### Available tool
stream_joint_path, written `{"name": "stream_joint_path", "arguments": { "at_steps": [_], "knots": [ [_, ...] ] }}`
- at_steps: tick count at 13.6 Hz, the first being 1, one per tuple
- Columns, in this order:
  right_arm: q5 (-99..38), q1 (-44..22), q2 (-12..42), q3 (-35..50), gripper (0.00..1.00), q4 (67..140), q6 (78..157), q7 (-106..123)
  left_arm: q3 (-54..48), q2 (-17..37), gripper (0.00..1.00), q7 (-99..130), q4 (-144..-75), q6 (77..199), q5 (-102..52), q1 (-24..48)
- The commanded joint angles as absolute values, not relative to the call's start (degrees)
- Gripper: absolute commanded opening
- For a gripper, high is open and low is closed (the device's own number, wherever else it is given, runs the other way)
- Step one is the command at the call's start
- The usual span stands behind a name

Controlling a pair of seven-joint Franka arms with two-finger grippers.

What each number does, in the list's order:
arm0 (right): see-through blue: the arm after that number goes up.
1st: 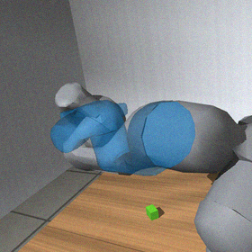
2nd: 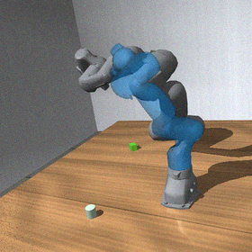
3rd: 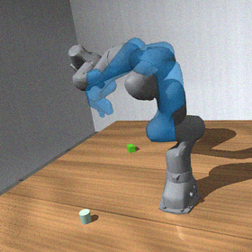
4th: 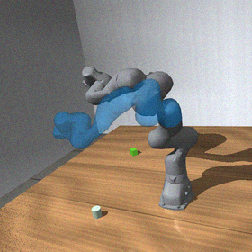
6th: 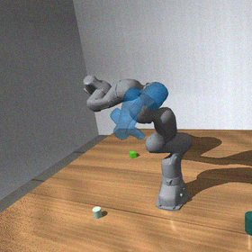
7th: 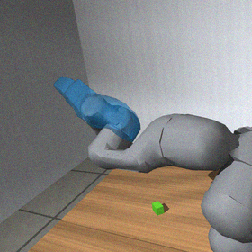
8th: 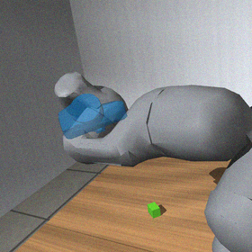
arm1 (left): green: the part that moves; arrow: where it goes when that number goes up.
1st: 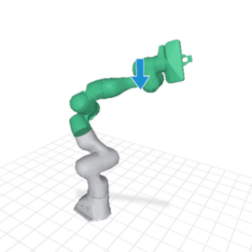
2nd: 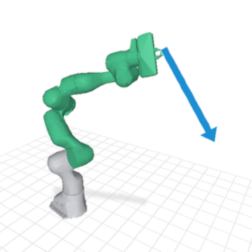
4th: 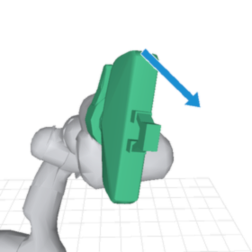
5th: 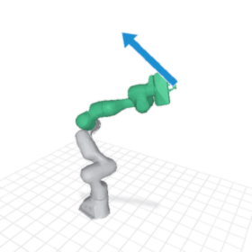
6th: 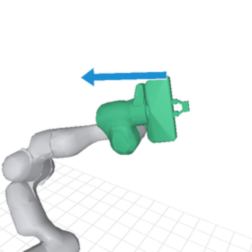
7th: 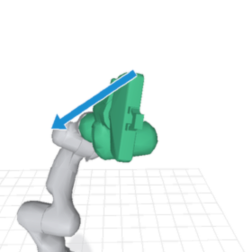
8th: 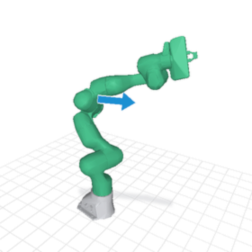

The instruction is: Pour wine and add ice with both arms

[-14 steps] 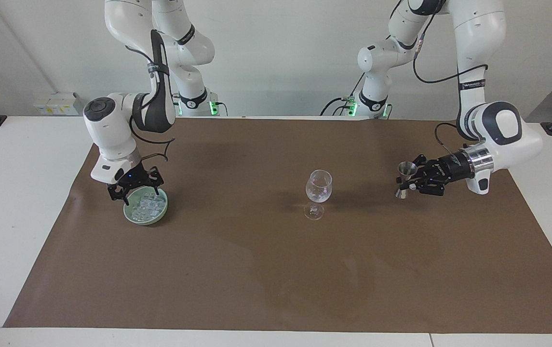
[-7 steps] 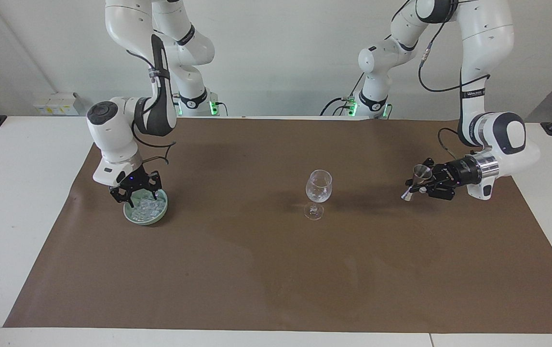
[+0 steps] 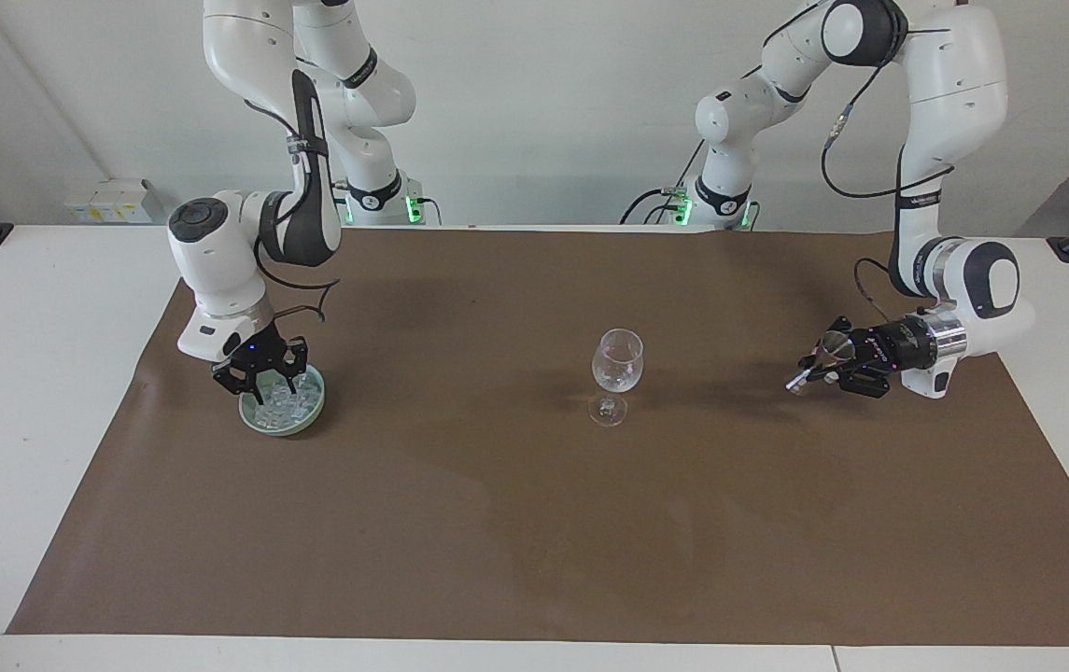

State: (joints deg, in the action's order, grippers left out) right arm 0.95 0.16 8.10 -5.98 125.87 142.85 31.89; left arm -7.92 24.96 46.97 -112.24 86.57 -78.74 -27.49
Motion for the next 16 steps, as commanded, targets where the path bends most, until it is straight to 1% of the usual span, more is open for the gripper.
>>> {"name": "stream_joint_path", "arguments": {
  "at_steps": [1, 2, 4, 6, 7, 9, 10, 11, 12, 13, 14, 16],
  "knots": [
    [1.3, 0.7, 8.3, -5.9, 0.52, 126.4, 144.1, 32.8, -8.4, 28.8, 0.0, 46.9, -107.5, 83.5, -79.3, -28.7],
    [1.3, 0.8, 8.3, -5.9, 0.52, 126.4, 144.1, 32.8, -8.4, 28.9, 0.0, 46.9, -107.6, 83.6, -79.3, -28.9],
    [1.3, 0.8, 8.3, -5.9, 0.47, 126.3, 144.1, 32.8, -8.2, 29.9, 0.0, 47.0, -107.4, 84.1, -78.4, -29.4],
    [1.3, 0.7, 8.3, -5.9, 0.37, 126.2, 144.1, 32.8, -8.0, 30.3, 0.0, 46.9, -107.0, 86.1, -77.3, -29.4],
    [1.3, 0.7, 8.3, -5.9, 0.28, 126.1, 144.0, 32.8, -8.0, 30.6, 0.0, 46.8, -106.6, 87.3, -76.7, -29.5],
    [1.3, 0.7, 8.3, -5.9, 0.14, 125.9, 143.8, 32.8, -7.9, 31.4, 0.0, 43.5, -106.2, 89.4, -75.6, -29.6],
    [1.3, 0.7, 8.3, -5.9, 0.08, 125.8, 143.5, 32.7, -7.9, 31.6, 0.0, 41.9, -106.2, 90.4, -74.6, -29.6],
    [1.2, 0.7, 8.3, -5.9, 0.08, 125.5, 143.3, 32.4, -8.0, 31.9, 0.0, 41.7, -106.4, 91.7, -73.9, -29.6],
    [1.3, 0.7, 8.3, -5.9, 0.04, 125.2, 143.1, 32.0, -8.0, 32.3, 0.0, 41.7, -106.6, 92.8, -73.9, -29.9],
    [1.2, 0.7, 8.2, -5.9, 0.02, 124.5, 142.0, 31.9, -8.0, 32.7, 0.0, 41.5, -106.5, 93.2, -73.9, -29.7],
    [1.2, 0.6, 8.0, -5.9, 0.0, 123.4, 139.9, 31.9, -8.0, 33.0, 0.0, 40.9, -106.4, 93.7, -73.9, -29.6],
    [1.0, 0.5, 7.4, -5.8, 0.0, 120.3, 134.5, 30.8, -8.0, 33.7, 0.0, 40.4, -106.6, 94.0, -73.9, -29.8]
  ]
}}
